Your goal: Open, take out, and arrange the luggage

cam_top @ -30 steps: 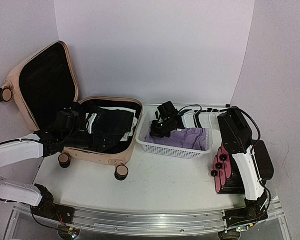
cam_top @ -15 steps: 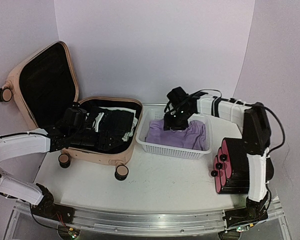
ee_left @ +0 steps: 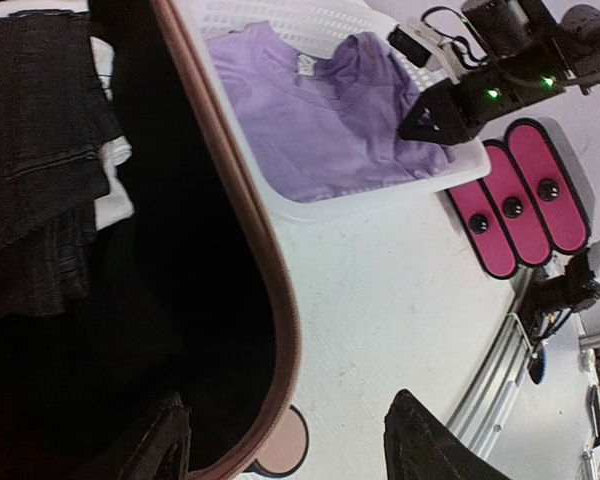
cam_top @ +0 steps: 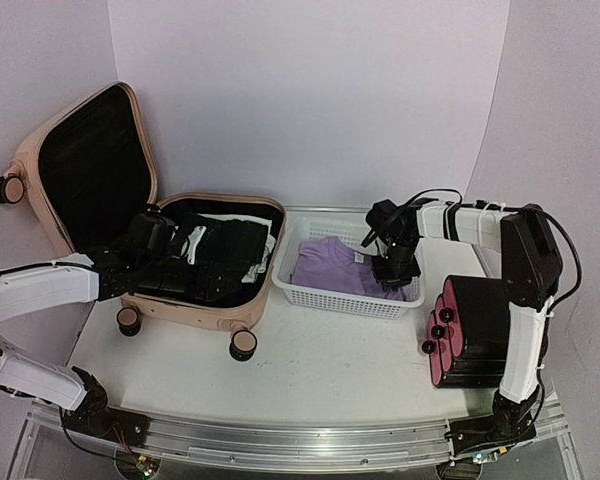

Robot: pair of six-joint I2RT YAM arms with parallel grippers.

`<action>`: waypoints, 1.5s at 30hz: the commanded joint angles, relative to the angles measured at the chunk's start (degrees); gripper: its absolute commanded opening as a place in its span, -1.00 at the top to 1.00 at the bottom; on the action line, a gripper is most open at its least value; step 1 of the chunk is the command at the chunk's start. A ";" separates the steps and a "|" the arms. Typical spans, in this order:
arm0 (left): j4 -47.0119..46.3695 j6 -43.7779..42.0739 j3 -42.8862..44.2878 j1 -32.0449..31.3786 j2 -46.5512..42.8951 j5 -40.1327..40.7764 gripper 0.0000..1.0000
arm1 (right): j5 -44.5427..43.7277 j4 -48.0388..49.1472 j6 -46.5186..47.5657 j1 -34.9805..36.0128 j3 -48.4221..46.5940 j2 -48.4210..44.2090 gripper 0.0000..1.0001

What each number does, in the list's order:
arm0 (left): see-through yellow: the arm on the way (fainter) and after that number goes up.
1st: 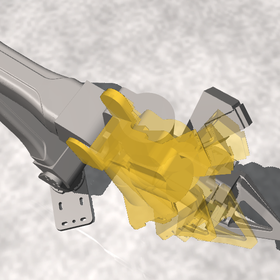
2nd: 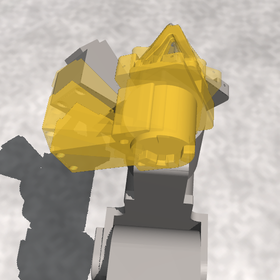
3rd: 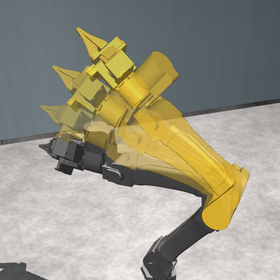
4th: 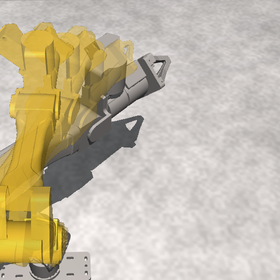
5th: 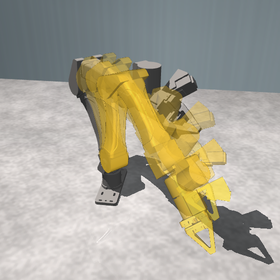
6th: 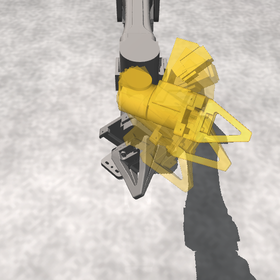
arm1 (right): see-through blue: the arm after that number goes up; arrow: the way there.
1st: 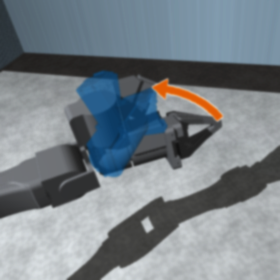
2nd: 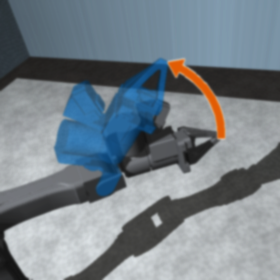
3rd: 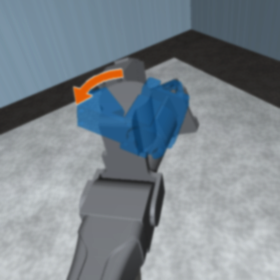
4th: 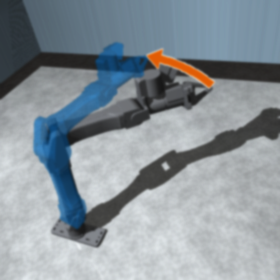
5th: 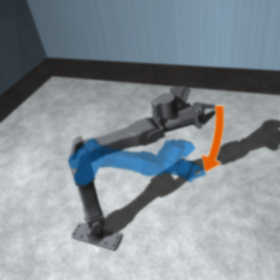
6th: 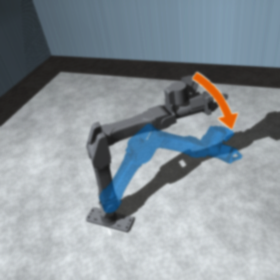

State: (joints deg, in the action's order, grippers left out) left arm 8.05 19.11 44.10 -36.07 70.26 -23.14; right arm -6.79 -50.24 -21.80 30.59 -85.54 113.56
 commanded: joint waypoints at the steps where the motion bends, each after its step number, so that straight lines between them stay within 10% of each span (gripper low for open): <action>1: 11.50 -4.16 8.27 -0.05 -0.39 11.44 -0.35 | -7.80 -2.83 -0.76 0.63 -0.50 0.43 0.56; 11: 20.22 -7.63 15.51 0.17 -0.86 30.85 -0.57 | -6.89 -6.14 2.23 1.55 -1.56 -4.84 0.44; 22: 27.70 -17.63 37.60 0.22 26.37 29.71 -0.73 | 8.39 -3.52 3.41 2.63 4.22 -20.44 -0.26; 34: 30.66 -26.55 45.80 -0.47 43.54 38.00 -0.85 | 11.67 -2.39 2.37 2.64 10.39 -28.68 -0.49; 40: 30.59 -27.31 47.10 -0.53 46.55 44.40 -0.74 | 14.11 -1.36 1.66 2.70 10.32 -27.61 -0.49; 45: 30.62 -27.20 48.09 -0.49 46.08 44.11 -0.10 | 15.65 0.61 0.08 2.72 11.19 -27.03 -0.49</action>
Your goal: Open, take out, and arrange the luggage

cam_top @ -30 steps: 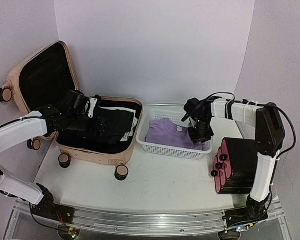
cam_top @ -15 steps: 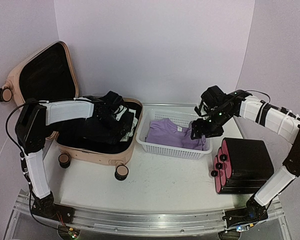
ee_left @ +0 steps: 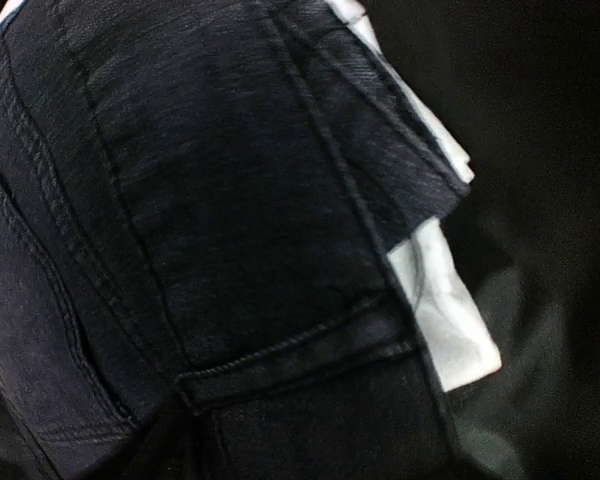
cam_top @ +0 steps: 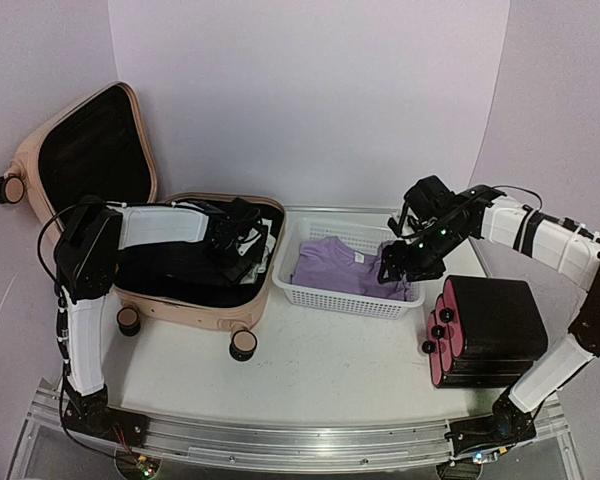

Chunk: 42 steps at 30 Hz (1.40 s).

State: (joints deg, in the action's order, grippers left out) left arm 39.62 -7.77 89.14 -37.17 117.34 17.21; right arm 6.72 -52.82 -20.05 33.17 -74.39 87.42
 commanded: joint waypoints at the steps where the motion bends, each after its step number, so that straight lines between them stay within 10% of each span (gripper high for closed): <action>1: -1.08 0.16 2.83 0.67 -1.94 3.22 0.01 | 2.74 3.20 -2.18 0.14 -0.35 -0.47 -0.49; 14: -3.55 1.81 0.55 4.00 -11.79 -6.65 1.00 | 11.47 19.85 -19.87 0.67 -6.50 7.43 -0.52; 27: -5.25 2.32 -5.60 4.47 -25.01 -22.50 1.00 | 9.80 46.75 -55.09 6.97 -28.09 32.94 -0.97; 42: -5.86 4.24 -9.60 3.24 -28.31 -31.54 1.00 | 1.64 43.01 -65.17 13.09 -38.87 43.79 -0.96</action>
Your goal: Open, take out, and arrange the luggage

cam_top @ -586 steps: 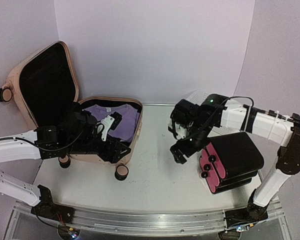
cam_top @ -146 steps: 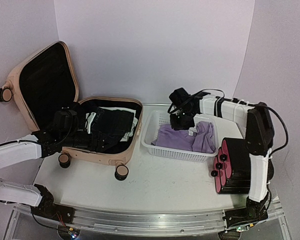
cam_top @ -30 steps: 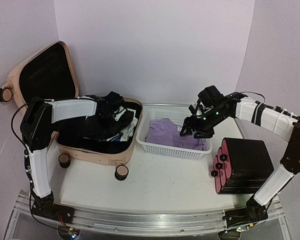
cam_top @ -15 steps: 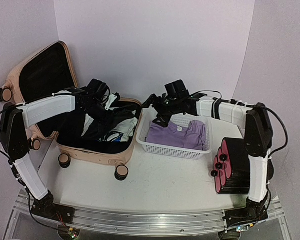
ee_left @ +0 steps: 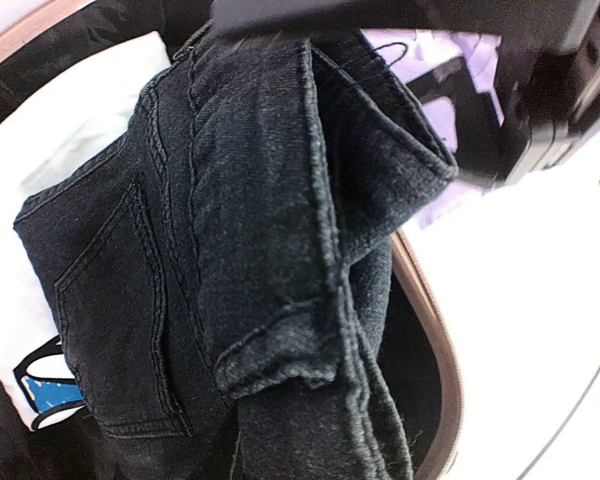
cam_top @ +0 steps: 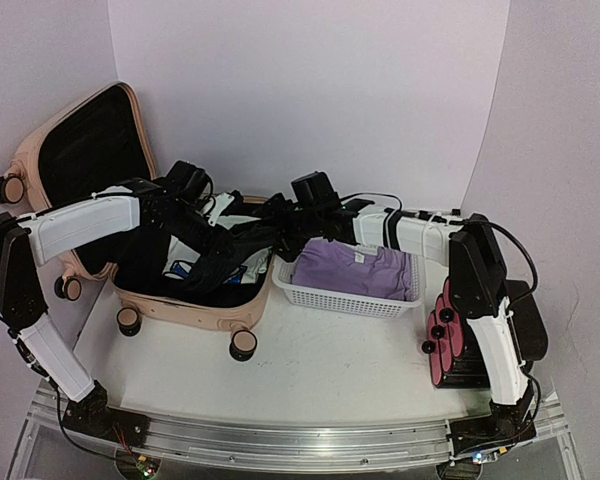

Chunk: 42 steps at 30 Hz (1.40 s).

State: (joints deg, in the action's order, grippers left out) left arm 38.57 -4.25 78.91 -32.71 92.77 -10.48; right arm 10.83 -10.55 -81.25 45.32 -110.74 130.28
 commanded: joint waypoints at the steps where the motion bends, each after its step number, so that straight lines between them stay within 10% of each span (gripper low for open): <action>1: -4.88 0.93 0.65 -1.52 -3.74 -3.80 1.00 | -2.28 0.55 -5.49 1.13 -2.51 1.28 -0.97; 8: -5.26 1.32 2.23 -3.99 -2.51 -4.40 1.00 | -1.32 0.79 -8.50 2.74 -7.50 4.45 -0.64; 13: -5.26 2.25 1.21 -5.34 -4.57 -5.54 0.69 | -0.83 2.54 -6.07 2.50 -6.13 3.15 0.29; 16: -5.26 2.36 -2.04 -5.35 -8.18 -6.09 0.07 | 0.18 2.55 1.83 1.30 -3.75 -0.33 1.00; 22: -5.34 3.72 -9.35 -5.26 -19.74 -2.81 -0.48 | 7.00 -0.03 17.97 -6.48 5.21 -10.09 1.00; 42: -5.43 8.63 -14.12 -5.04 -25.50 -0.66 -0.58 | 27.94 -11.70 32.88 -27.19 19.47 -18.46 1.00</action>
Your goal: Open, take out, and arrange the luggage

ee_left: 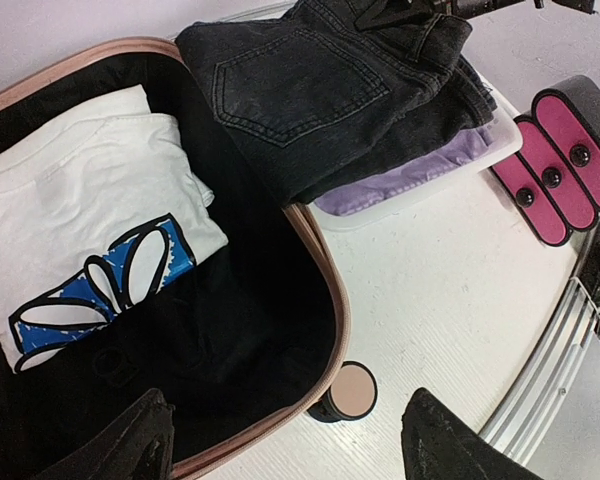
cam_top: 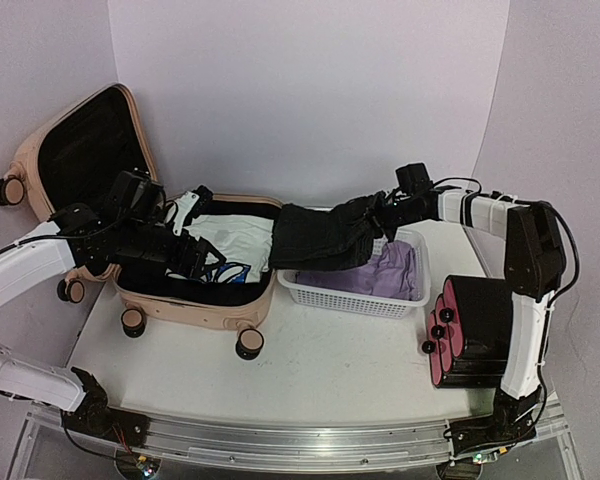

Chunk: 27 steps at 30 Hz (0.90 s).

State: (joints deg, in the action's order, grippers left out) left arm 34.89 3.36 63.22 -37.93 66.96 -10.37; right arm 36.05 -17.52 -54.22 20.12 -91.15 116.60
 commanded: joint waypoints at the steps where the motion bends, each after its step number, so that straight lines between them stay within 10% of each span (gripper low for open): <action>1: -1.74 1.05 1.62 0.14 0.41 -0.79 -0.58 | 3.15 -4.97 6.33 -2.42 0.45 -4.80 1.00; 19: -1.76 2.01 0.73 0.14 -1.61 -1.10 -0.58 | 1.26 -8.16 21.22 -3.82 6.18 -2.05 1.00; 27: -1.75 1.93 0.61 0.14 -0.68 -0.87 -0.58 | -33.50 -43.24 38.24 0.02 -5.76 -7.16 -0.24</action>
State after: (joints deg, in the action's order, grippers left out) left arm 34.92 4.62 63.22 -37.93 67.13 -10.83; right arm 20.45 -43.38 -25.82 17.52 -90.37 115.07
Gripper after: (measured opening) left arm 0.790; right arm 0.570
